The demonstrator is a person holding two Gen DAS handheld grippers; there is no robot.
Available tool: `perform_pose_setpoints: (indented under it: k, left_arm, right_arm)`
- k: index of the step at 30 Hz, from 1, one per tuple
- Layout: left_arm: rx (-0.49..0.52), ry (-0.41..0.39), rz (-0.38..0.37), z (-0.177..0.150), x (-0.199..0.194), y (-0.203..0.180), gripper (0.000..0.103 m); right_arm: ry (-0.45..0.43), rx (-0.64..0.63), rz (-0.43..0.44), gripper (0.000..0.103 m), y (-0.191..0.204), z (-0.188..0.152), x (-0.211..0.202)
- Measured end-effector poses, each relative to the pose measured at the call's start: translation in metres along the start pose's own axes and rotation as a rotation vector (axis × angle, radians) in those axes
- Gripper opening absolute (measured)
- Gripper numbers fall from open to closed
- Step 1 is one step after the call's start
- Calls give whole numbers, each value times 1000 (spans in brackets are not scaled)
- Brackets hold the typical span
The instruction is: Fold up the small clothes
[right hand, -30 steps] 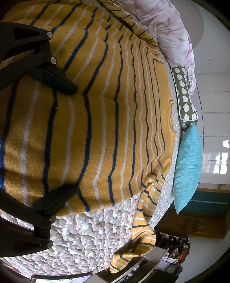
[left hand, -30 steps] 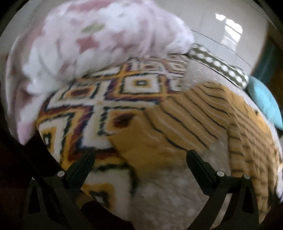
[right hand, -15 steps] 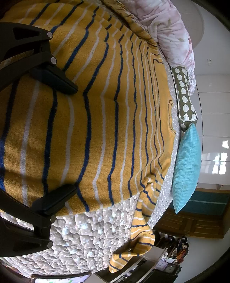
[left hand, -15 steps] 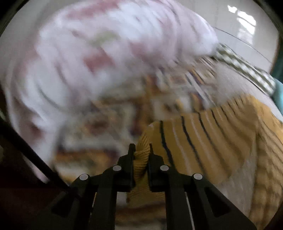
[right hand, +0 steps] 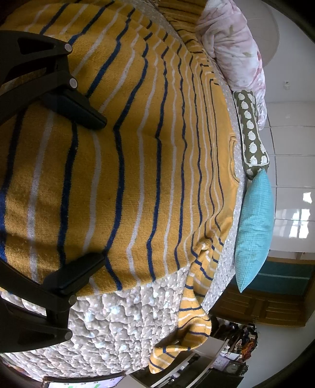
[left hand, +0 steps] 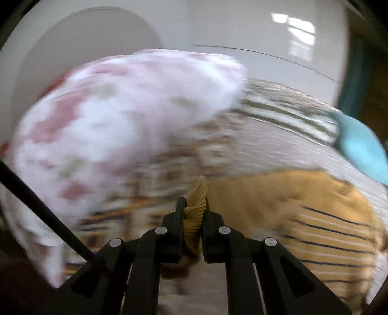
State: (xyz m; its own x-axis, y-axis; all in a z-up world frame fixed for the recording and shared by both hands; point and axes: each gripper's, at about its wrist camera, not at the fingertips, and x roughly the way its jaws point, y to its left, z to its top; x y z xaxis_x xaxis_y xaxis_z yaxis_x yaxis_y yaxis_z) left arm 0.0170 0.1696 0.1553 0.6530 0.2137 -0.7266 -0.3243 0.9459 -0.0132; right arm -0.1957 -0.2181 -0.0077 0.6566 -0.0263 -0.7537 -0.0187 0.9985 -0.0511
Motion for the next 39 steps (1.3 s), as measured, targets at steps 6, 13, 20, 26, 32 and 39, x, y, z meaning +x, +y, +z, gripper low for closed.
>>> perform_pose_setpoints:
  k: [6,13,20,26,32,39]
  left_arm:
    - [163,85,-413,-18,-9,-168,10]
    - [257,117,-691,-49,-44,-253,47]
    - [274,25,-420,-91,-63,-177,66]
    - [265,10,-196,-142,-57,-99,66]
    - [134,39,-139,-171,-50,-45,66]
    - [39,95,-138,-188,-31,-21,67]
  right_arm:
    - [-40,124,155,102,-24,4,-21]
    - [-68,223,198,102,-59,10,-39]
    - [-66,183,251,102,-53,41,-27]
    - [7,144,282,99,-20,77,17]
    - [145,134,265,37,2,102,66]
    - [105,166,88,6,-37,131,69]
